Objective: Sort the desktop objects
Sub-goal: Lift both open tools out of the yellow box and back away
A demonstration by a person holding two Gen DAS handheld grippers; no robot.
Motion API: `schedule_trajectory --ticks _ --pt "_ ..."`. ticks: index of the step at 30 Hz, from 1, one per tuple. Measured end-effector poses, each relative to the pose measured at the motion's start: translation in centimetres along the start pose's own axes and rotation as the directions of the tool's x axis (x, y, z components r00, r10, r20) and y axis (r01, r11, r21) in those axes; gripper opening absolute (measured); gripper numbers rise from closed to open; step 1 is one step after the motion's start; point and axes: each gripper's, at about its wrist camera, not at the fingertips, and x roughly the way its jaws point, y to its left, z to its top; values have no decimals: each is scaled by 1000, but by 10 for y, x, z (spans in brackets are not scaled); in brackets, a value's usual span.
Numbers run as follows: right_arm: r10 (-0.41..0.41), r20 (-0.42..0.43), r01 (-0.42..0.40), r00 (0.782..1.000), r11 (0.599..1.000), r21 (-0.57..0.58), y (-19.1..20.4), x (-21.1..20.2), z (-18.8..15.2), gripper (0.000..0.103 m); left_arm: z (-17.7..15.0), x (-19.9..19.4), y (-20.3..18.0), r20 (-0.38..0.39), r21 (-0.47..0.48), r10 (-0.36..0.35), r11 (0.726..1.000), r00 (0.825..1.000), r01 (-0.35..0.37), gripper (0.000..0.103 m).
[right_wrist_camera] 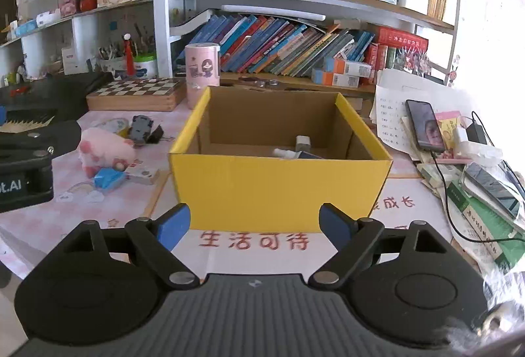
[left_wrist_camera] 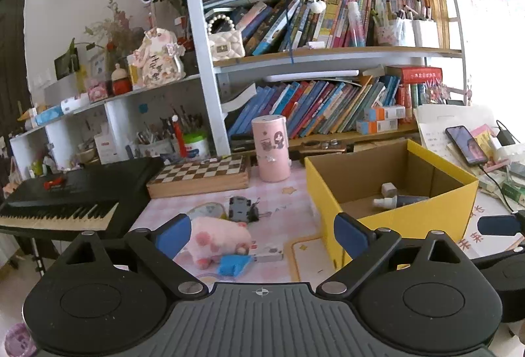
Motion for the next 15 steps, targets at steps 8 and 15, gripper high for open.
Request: schedule_trajectory --ticks 8,15 --pt "-19 -11 19 1000 1000 -5 36 -18 -11 85 -18 -9 32 -23 4 -24 1000 999 24 96" --pt "-28 -14 28 1000 1000 11 61 -32 -23 86 -29 -22 52 -28 33 -36 999 999 37 96"
